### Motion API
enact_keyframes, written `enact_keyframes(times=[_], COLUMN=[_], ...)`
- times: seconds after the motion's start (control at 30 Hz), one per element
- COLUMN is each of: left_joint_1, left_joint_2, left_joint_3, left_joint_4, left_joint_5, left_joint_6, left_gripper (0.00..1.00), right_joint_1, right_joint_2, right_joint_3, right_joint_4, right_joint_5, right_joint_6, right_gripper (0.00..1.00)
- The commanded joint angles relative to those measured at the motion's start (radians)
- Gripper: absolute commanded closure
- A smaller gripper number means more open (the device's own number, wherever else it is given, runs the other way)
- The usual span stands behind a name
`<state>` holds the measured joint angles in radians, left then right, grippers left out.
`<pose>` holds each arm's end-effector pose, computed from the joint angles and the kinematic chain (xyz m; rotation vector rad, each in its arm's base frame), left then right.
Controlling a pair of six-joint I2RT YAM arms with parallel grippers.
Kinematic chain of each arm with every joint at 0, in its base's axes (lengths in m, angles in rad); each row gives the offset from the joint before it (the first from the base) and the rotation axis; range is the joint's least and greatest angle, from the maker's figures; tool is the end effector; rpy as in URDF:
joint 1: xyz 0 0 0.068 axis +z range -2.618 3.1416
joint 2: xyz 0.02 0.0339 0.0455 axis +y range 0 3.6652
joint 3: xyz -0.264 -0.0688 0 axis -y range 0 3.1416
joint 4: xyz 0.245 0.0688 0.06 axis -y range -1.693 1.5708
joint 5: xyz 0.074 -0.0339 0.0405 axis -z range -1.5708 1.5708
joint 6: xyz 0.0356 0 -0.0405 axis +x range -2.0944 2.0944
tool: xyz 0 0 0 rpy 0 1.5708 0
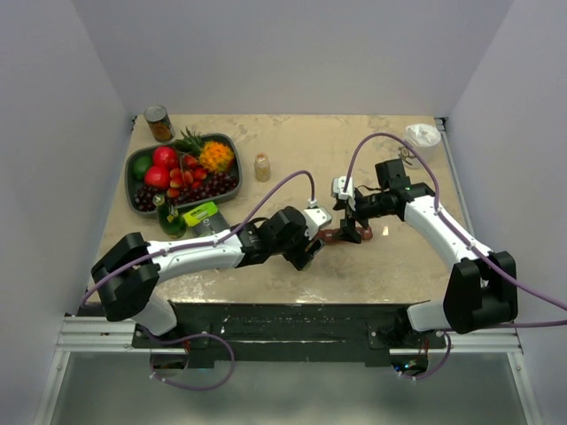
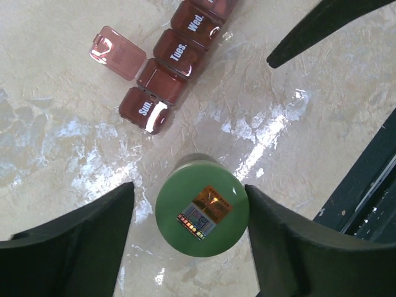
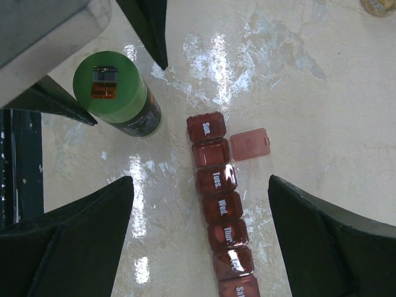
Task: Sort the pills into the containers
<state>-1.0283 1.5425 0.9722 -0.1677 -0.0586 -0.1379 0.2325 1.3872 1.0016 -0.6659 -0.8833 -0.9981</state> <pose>0.1733 -0.2834 0.2219 0.9910 2.1480 -0.5181 0.2557 0.0888 0.2527 -1.5241 1.6684 0.7609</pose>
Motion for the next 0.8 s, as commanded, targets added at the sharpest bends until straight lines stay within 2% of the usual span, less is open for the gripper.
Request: enact_keyframes(times=[0.0,0.03,0.07,0.17,0.23,0.3,0.47,0.53,0.77], left_joint_1=[-0.003,-0.003,-0.001,0.011,0.033,0.074,0.083,0.079,0.068], left_joint_2=[-0.054,-0.061,-0.073,-0.100,-0.114,-0.128,-0.090,-0.081,-0.068], left_joint_3=[0.003,0.003,0.000,-0.013,-0.018,-0.020,0.023,0.025,0.040], left_joint_4=[0.053,0.053,0.053,0.065,0.066,0.062,-0.027,-0.044,-0.059], left_joint_5=[-0.008,0.000,0.008,0.034,0.101,0.188,0.267,0.270,0.264], left_joint_6=[0.009,0.018,0.020,0.027,0.034,0.044,0.132,0.176,0.224], left_gripper=[0.18,0.16,0.10,0.02,0.02,0.04,0.13,0.17,0.20], right_joint_1=[-0.004,-0.004,-0.002,-0.004,-0.002,-0.004,-0.002,-0.002,-0.004], right_joint_2=[-0.002,-0.001,-0.001,0.004,0.004,0.007,0.010,0.013,0.016], right_joint_3=[-0.004,-0.004,-0.004,-0.006,-0.006,-0.008,-0.006,-0.006,-0.006], right_joint_4=[-0.015,-0.015,-0.017,-0.017,-0.017,-0.018,-0.027,-0.040,-0.052], right_joint_5=[-0.040,-0.039,-0.039,-0.036,-0.037,-0.037,-0.042,-0.048,-0.060], right_joint_6=[-0.036,-0.036,-0.036,-0.037,-0.039,-0.040,-0.053,-0.062,-0.083], right_gripper=[0.08,0.08,0.08,0.08,0.08,0.08,0.08,0.08,0.08])
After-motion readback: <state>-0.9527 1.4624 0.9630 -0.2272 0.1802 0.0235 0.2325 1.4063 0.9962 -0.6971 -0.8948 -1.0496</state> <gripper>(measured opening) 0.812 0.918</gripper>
